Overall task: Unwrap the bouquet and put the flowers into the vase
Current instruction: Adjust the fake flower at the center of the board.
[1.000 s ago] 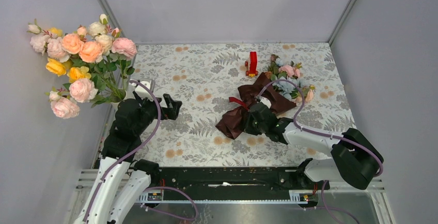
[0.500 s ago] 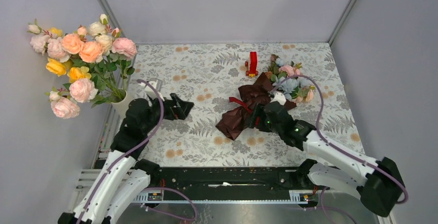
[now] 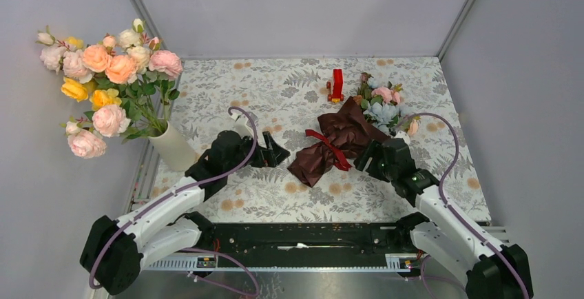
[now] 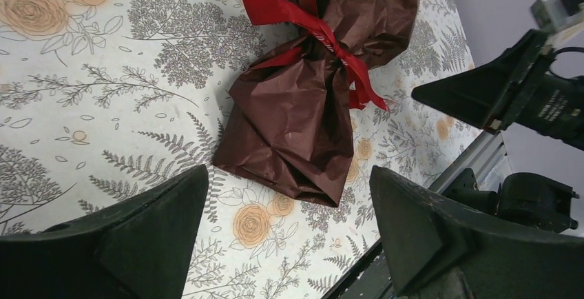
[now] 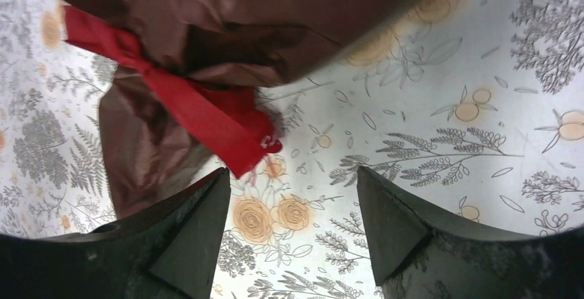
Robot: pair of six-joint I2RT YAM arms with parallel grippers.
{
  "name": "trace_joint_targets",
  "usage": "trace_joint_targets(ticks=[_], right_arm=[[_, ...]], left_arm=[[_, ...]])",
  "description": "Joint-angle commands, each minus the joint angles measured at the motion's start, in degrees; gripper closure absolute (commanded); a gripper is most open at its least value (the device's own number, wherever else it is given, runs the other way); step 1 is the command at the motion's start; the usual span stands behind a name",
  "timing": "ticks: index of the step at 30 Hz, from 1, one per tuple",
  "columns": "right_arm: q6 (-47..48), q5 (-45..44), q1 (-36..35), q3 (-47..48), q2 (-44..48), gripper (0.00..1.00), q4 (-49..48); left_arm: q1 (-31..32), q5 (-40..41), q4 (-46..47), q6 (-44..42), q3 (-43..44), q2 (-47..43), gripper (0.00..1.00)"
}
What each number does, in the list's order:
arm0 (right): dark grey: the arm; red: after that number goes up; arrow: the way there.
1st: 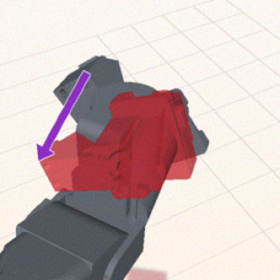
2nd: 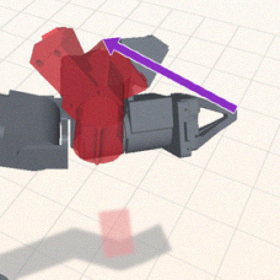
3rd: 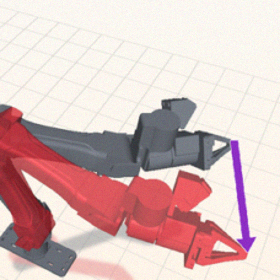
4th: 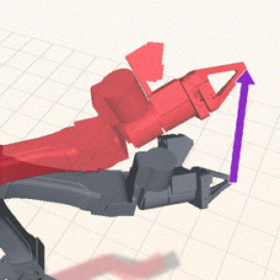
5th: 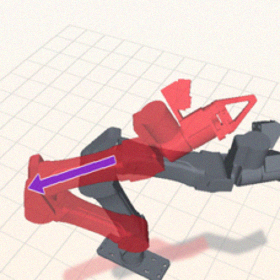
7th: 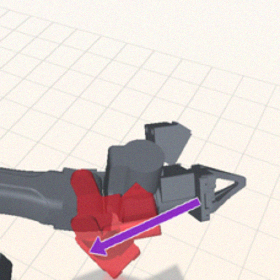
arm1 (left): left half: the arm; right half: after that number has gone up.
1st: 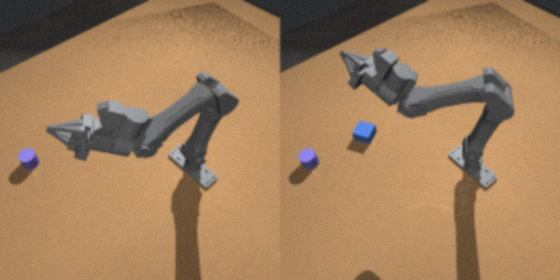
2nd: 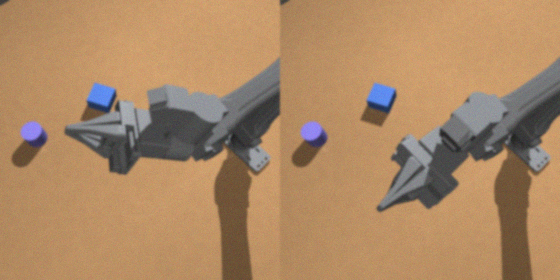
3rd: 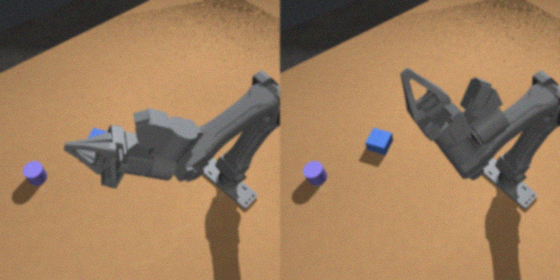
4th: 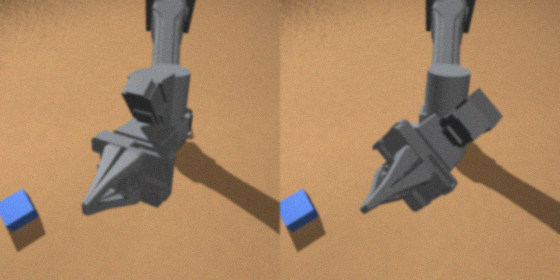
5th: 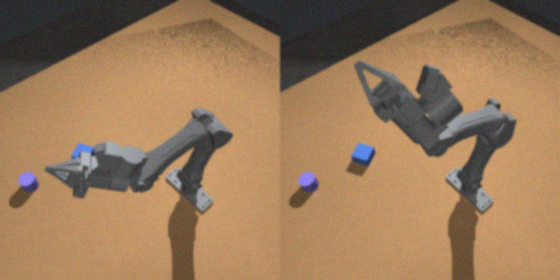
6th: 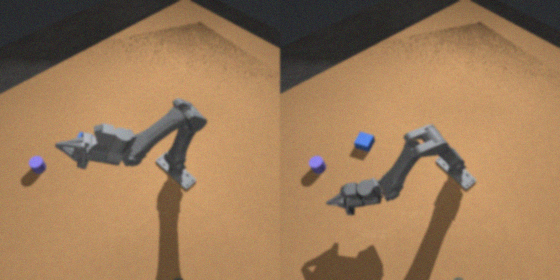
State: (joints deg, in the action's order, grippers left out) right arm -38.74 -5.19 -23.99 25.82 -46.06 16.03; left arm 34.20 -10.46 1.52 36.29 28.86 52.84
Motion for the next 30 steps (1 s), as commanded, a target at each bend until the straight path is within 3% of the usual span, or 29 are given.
trace_joint_targets(ticks=[1, 10, 30], right_arm=[[-2.5, 9.1, 3.2, -3.4, -2.6, 0.28, -7.7], [-11.7, 12.2, 3.2, -8.9, -6.0, 0.42, -20.0], [-12.9, 10.3, 3.2, -10.1, -4.0, 0.54, -19.5]], left_arm=[[0.8, 0.6, 8.9, 2.1, 0.0, 2.4, 0.07], [0.9, 2.9, 7.7, 1.6, -3.2, 0.7, 0.07], [0.9, 2.0, 5.9, 0.4, -3.0, -1.8, 0.07]])
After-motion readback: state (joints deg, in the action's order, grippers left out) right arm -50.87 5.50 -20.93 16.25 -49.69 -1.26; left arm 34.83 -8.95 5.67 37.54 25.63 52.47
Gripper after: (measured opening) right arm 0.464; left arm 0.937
